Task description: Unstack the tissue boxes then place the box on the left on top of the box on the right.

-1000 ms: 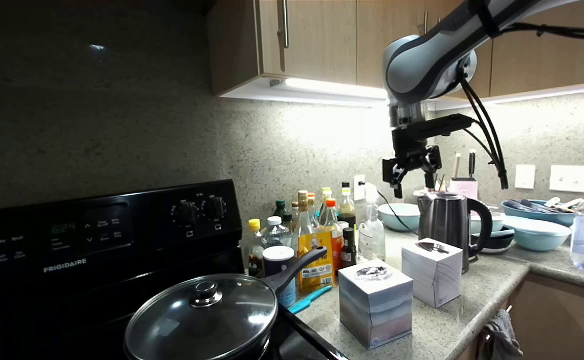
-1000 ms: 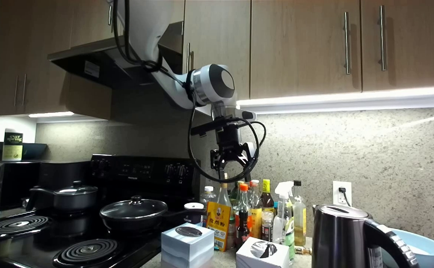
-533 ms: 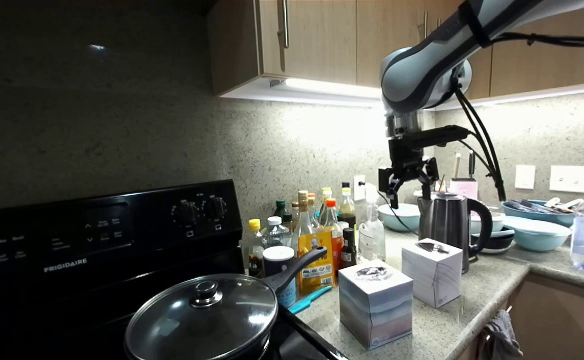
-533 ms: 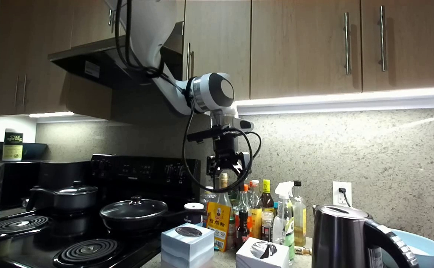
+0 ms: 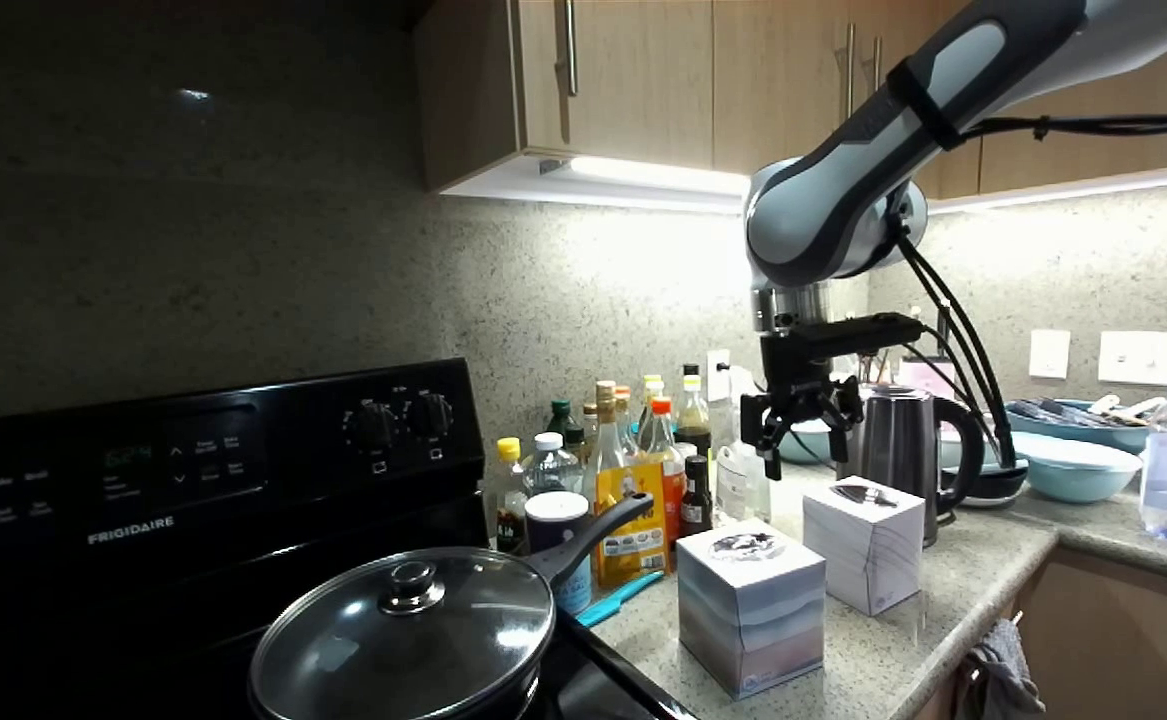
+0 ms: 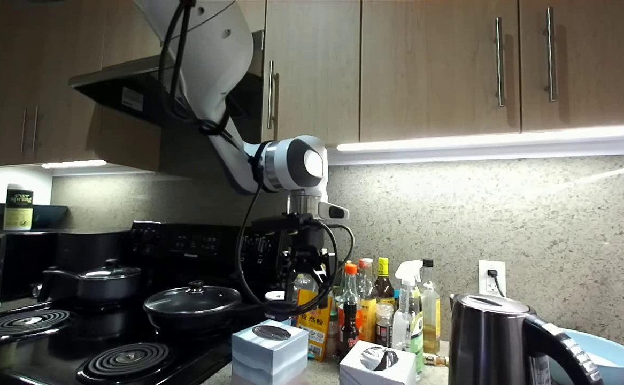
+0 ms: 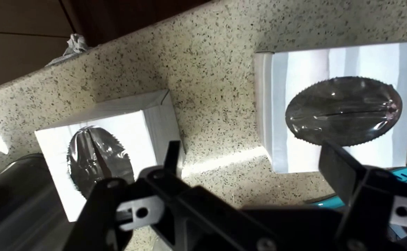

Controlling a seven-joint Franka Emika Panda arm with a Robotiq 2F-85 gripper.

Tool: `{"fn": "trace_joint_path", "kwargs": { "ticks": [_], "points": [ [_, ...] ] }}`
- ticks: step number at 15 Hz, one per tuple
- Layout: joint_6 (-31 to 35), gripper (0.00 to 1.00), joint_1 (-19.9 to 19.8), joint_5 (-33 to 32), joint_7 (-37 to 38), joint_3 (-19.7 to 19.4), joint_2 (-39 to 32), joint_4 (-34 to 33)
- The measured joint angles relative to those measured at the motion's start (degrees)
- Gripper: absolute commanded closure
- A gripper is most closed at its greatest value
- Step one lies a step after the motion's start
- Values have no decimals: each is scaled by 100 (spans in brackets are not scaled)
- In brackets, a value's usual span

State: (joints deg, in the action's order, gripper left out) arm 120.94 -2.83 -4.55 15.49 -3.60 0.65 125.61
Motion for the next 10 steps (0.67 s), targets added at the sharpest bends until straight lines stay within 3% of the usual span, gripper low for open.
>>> {"fn": "trace_joint_path", "kwargs": {
  "ticks": [10],
  "points": [
    [-205, 0, 79, 0, -111, 116, -421, 18]
  ]
}}
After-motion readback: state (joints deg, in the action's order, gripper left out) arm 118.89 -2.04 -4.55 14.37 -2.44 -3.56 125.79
